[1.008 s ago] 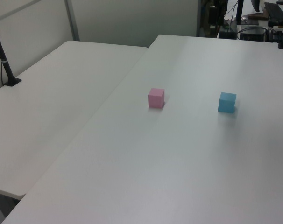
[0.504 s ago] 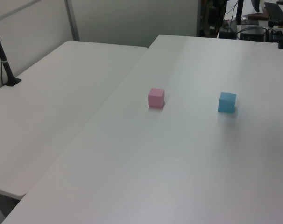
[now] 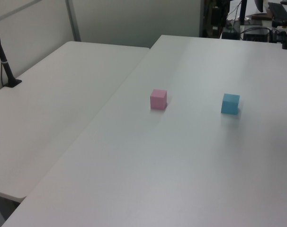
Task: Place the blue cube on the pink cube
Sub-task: 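Move the open gripper toward the light-blue cube, then lower the gripper around the light-blue cube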
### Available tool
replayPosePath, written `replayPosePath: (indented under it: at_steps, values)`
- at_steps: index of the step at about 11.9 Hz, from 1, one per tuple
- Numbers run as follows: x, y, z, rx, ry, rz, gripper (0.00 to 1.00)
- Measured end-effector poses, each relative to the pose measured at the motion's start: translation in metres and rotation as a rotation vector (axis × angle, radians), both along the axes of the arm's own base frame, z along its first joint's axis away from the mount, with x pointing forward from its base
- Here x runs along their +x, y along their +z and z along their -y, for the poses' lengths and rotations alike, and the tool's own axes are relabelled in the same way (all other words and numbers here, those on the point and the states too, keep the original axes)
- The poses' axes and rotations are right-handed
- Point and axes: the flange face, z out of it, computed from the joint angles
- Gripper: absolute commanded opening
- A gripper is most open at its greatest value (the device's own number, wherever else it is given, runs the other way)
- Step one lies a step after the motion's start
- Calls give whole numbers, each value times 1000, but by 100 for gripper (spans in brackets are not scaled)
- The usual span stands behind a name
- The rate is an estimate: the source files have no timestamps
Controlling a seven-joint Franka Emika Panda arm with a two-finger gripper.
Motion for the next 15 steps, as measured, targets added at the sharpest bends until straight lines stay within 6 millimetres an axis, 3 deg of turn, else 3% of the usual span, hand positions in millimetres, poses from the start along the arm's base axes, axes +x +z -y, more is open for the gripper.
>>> replayPosePath:
  at_steps: [6, 10, 15]
  values:
    - [4, -16, 1, 1, -1, -31, 100]
    - [-4, -57, 1, 2, 18, -104, 100]
    - [-54, -117, -1, -24, 51, -76, 100]
